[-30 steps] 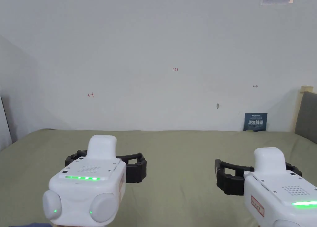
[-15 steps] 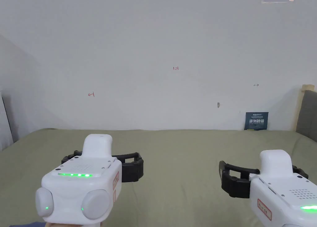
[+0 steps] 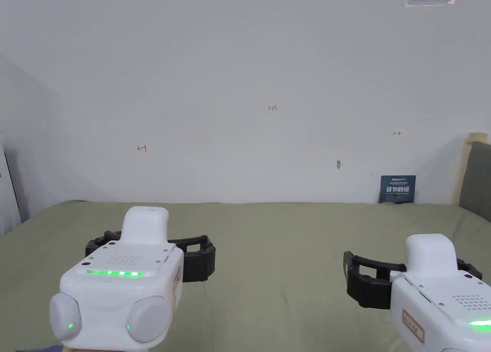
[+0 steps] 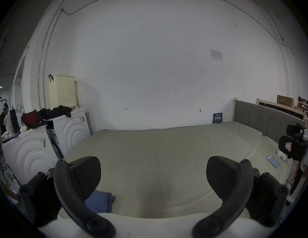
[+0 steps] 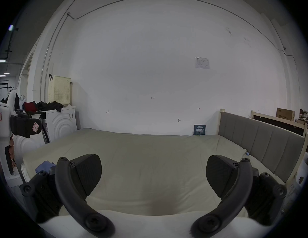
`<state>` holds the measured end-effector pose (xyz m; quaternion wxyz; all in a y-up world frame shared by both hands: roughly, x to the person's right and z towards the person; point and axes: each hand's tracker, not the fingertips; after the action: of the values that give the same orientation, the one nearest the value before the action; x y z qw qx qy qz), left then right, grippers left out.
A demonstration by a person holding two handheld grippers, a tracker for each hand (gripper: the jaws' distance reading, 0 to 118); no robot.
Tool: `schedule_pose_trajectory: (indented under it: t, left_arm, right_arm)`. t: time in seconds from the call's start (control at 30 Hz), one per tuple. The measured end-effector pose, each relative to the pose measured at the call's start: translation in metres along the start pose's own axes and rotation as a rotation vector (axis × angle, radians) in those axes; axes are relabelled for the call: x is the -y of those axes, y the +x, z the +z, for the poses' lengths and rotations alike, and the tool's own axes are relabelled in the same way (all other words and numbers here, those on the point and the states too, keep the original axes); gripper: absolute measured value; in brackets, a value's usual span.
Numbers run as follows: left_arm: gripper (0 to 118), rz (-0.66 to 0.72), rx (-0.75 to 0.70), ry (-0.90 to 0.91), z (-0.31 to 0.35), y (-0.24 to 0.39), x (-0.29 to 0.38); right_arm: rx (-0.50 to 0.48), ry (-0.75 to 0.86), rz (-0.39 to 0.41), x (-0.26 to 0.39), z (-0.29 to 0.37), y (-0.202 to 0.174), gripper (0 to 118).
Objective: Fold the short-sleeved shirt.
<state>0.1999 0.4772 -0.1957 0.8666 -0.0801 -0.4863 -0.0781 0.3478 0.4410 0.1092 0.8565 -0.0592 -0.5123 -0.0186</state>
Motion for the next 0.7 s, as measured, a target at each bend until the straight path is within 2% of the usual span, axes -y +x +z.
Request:
schedule_pose_trajectory:
  t: [0.7]
  left_arm:
    - [118, 0.004, 0.023, -0.012, -0.0001, -0.0039, 0.0031]
  right_arm:
    - [0.007, 0.002, 0.007, -0.0012, 0.0008, -0.0005, 118]
